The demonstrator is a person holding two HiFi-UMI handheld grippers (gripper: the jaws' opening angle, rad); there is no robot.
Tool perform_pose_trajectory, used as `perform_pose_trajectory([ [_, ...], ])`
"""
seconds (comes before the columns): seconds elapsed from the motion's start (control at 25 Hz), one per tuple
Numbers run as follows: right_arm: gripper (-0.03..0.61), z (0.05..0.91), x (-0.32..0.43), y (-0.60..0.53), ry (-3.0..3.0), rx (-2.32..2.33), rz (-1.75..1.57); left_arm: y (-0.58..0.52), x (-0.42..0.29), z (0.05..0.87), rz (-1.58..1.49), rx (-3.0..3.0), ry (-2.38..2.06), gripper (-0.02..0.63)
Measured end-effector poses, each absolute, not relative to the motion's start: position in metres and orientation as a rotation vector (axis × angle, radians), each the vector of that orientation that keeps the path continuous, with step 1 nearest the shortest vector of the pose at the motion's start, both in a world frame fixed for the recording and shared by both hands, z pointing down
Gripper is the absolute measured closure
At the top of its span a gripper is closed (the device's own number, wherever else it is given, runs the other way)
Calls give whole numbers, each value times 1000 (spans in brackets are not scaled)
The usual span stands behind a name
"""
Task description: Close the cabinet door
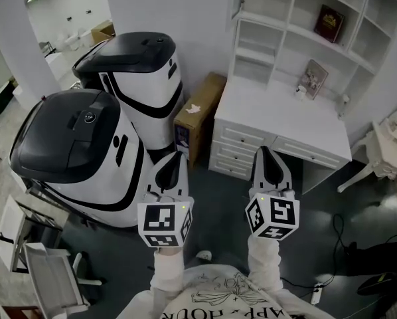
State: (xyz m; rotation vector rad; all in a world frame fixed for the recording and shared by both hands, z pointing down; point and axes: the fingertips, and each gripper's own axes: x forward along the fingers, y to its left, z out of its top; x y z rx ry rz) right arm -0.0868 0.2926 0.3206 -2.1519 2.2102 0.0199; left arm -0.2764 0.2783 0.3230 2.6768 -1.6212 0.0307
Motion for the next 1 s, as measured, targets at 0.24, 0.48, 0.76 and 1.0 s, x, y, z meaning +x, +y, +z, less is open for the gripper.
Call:
perform_pose_trajectory([
  [0.24, 566, 329, -95, 285, 2218, -2164, -4, 269, -277, 330, 41, 2683, -1581, 609],
  [0.48, 565, 334, -94, 267, 2246, -2162, -14, 252, -276, 335, 44, 2667, -1578, 609],
  [0.76, 563, 337, -79, 223, 2264, -2155, -6, 210, -268, 337, 37, 2650, -1616, 609],
  [1.0, 561, 333, -51, 162, 2271, -2140, 14, 156, -249, 328, 26, 2651, -1661, 609],
])
